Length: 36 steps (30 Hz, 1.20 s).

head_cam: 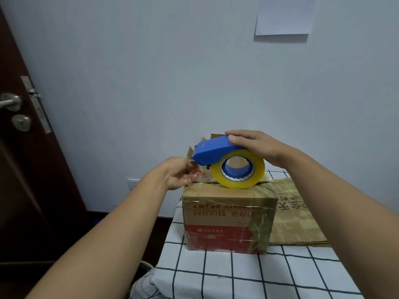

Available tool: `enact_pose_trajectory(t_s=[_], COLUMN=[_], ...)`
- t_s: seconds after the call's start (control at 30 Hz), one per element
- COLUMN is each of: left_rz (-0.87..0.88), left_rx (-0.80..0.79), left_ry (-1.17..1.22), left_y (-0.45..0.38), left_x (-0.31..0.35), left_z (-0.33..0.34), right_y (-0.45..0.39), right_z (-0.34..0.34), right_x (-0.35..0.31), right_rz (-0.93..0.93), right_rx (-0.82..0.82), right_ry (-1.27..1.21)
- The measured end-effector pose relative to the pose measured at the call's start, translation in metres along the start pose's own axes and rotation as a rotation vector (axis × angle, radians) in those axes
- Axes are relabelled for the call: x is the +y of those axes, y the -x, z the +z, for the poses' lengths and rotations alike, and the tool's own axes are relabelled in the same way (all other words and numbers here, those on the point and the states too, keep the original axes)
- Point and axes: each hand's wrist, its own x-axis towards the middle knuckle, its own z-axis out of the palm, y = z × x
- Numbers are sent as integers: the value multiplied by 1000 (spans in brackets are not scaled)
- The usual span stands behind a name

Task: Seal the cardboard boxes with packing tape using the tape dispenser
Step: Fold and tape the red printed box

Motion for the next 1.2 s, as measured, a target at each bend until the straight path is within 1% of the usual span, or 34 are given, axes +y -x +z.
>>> enact_pose_trajectory(t_s=[0.13, 0.23, 0.3, 0.4, 0.6, 0.83, 1.0, 1.2], left_rz=[84, 154, 170, 164, 129, 130, 128, 107], left_rx=[41, 79, 96, 117, 196, 263, 286, 265], left_ry=[-25, -46, -54, -41, -63, -64, -95, 11], left_y=[-4, -7, -9, -12, -18, -16, -18, -21], left_x=[0, 3, 3, -2, -6, -15, -27, -34], left_z=[2, 5, 9, 9, -15, -30, -33, -36], right_y=[2, -1, -2, -4, -4, -17, -23, -29], right_z=[-5, -13, -17, -21, -28, -26, -17, -9], right_x=[-1, -1, -4, -10, -9, -18, -13, -8], right_rz=[-16, -19, -15, -3, 36, 28, 38, 28], right_rx=[-58, -58, -66, -86, -111, -155, -155, -124], right_ry=[21, 43, 61, 114, 166, 303, 335, 337])
